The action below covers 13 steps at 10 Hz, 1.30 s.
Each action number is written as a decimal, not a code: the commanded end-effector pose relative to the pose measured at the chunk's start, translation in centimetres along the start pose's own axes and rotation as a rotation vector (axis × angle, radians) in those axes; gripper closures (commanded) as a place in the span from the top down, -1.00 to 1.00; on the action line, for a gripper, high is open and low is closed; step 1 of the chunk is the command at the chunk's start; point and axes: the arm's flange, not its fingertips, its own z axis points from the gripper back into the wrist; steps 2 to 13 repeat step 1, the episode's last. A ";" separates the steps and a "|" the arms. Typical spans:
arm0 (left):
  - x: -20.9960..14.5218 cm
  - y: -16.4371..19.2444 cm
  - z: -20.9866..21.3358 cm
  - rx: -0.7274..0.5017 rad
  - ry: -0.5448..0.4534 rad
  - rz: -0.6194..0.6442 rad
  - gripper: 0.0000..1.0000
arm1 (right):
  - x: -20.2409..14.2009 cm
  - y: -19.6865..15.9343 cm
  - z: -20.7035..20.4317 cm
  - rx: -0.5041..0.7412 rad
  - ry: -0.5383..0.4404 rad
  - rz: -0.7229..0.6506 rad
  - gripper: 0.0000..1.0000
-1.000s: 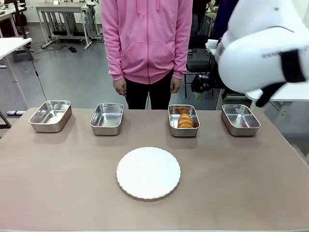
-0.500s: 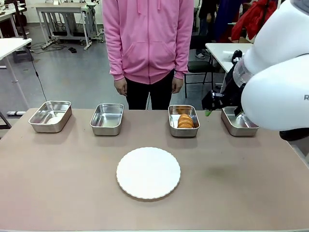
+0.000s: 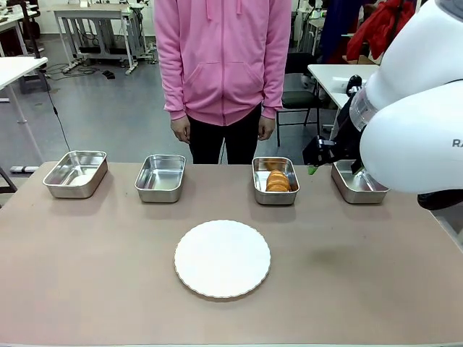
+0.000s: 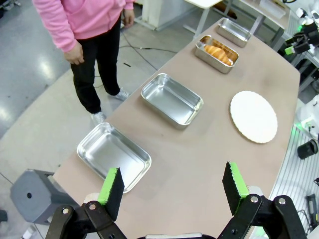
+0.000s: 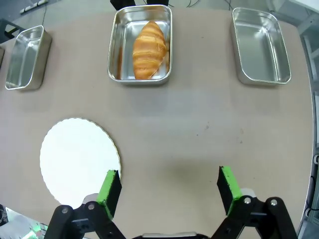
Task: Place the bread in the container.
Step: Place the Butter Roll into the Airtight Container indicated by the human.
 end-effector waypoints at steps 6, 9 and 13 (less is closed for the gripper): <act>0.0 -0.1 0.0 -0.005 -0.006 -0.012 1.00 | -0.1 0.1 0.0 -0.003 -0.006 -0.024 1.00; 0.0 -0.1 0.0 -0.005 -0.006 -0.012 1.00 | -0.1 0.1 0.0 -0.003 -0.006 -0.024 1.00; 0.0 -0.1 0.0 -0.005 -0.006 -0.012 1.00 | -0.1 0.1 0.0 -0.003 -0.006 -0.024 1.00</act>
